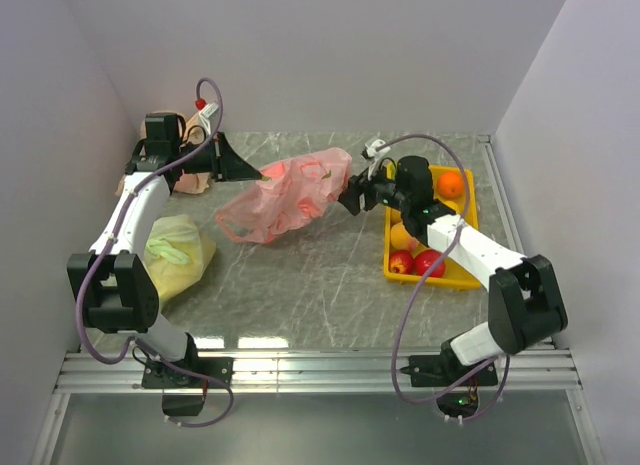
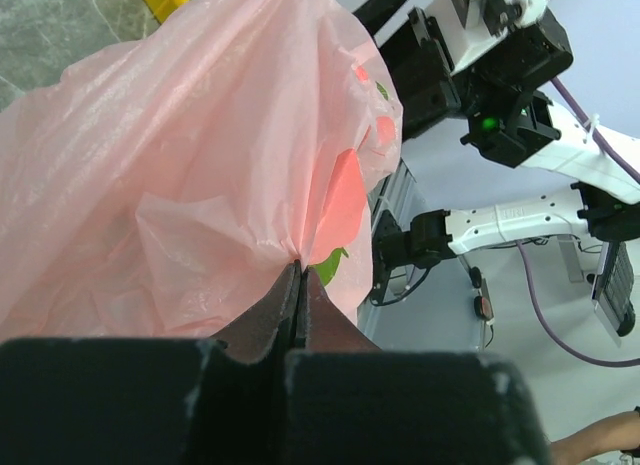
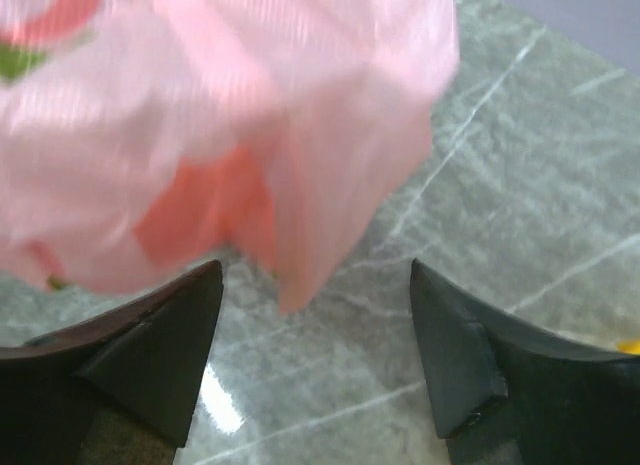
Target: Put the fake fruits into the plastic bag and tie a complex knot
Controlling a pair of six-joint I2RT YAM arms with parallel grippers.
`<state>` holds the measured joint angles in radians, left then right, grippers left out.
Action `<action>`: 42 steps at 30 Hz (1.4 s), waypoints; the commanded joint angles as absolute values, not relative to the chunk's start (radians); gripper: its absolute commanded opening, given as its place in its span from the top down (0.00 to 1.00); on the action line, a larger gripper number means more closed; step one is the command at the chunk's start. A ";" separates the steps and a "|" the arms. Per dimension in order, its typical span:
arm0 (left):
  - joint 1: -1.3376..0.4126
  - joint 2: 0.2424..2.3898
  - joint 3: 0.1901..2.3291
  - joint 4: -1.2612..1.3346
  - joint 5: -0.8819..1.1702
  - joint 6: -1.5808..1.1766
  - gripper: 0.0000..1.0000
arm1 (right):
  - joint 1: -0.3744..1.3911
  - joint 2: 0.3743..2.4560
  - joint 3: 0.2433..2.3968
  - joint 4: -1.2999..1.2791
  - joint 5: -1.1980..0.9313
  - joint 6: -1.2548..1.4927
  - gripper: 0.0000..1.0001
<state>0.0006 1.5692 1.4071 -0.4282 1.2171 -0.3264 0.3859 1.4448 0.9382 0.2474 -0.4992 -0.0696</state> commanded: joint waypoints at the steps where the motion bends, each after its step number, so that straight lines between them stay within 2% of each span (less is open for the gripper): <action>1: -0.002 1.565 1.436 -0.414 1.266 -0.327 1.00 | 0.400 1.489 1.020 0.299 -0.520 -0.078 0.30; 2: -0.002 1.563 1.437 -0.417 1.266 -0.325 1.00 | 0.399 1.506 1.037 0.302 -0.515 -0.080 0.33; 5: -0.002 1.568 1.453 -0.460 1.259 -0.293 1.00 | 0.396 1.519 1.083 0.263 -0.509 -0.087 0.66; 6: 0.026 1.572 1.459 -0.486 1.246 -0.285 1.00 | 0.391 1.519 1.098 0.232 -0.512 -0.106 1.00; 11: 0.176 1.560 1.540 -0.495 1.062 -0.210 1.00 | 0.293 1.409 1.082 -0.032 -0.509 -0.222 1.00; 15: 0.241 1.494 1.506 -0.413 0.925 -0.146 1.00 | 0.210 1.298 1.062 -0.233 -0.544 -0.339 1.00; 19: 0.236 1.459 1.488 -0.474 0.997 -0.054 1.00 | 0.209 1.221 1.118 -0.498 -0.678 -0.460 1.00; 23: 0.221 1.396 1.470 -0.654 1.074 0.095 0.99 | 0.248 1.148 1.172 -0.635 -0.781 -0.480 1.00; 24: 0.212 1.364 1.454 -0.678 1.074 0.148 0.91 | 0.271 1.137 1.172 -0.647 -0.807 -0.476 1.00; 25: 0.195 1.350 1.441 -0.702 1.077 0.175 0.62 | 0.284 1.131 1.186 -0.678 -0.814 -0.472 1.00; 26: 0.187 1.333 1.404 -0.715 1.071 0.195 0.49 | 0.299 1.132 1.198 -0.695 -0.830 -0.454 1.00; 27: 0.181 1.300 1.384 -0.710 1.062 0.222 0.41 | 0.314 1.137 1.216 -0.713 -0.851 -0.442 1.00; 28: 0.176 1.280 1.335 -0.692 1.052 0.225 0.27 | 0.324 1.146 1.260 -0.742 -0.901 -0.425 1.00; 31: 0.176 1.214 1.279 -0.646 1.017 0.241 0.03 | 0.336 1.157 1.340 -0.718 -1.012 -0.275 1.00; 37: 0.175 1.170 1.259 -0.724 1.028 0.366 0.01 | 0.336 1.261 1.332 -0.473 -1.106 0.209 1.00; 42: 0.095 1.158 1.272 -0.810 0.990 0.546 0.01 | 0.331 1.414 1.312 -0.321 -1.043 0.382 1.00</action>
<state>0.1535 1.1915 1.2625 -0.7471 1.0050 0.3878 0.3351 1.3193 1.3273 -0.4576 -1.0580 0.1768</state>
